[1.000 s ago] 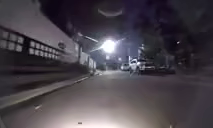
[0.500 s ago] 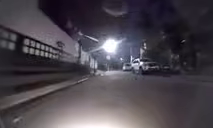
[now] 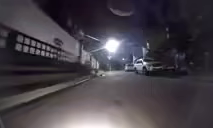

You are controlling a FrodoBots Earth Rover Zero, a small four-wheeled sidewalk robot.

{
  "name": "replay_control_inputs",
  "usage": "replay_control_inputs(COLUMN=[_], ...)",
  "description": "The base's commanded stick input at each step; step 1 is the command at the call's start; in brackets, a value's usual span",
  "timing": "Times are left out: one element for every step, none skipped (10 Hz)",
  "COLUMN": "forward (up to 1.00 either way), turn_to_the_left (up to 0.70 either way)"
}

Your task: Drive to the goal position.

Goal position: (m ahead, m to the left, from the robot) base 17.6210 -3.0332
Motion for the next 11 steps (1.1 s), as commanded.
replay_control_inputs(forward=[0.99, 0.99, 0.99, 0.99, 0.99, 0.99, 0.99, 0.99, 0.99, 0.99, 0.99], turn_to_the_left=[0.0, 0.0, 0.0, 0.0, 0.0, 0.0, 0.0, 0.0, 0.0, 0.0, 0.0])
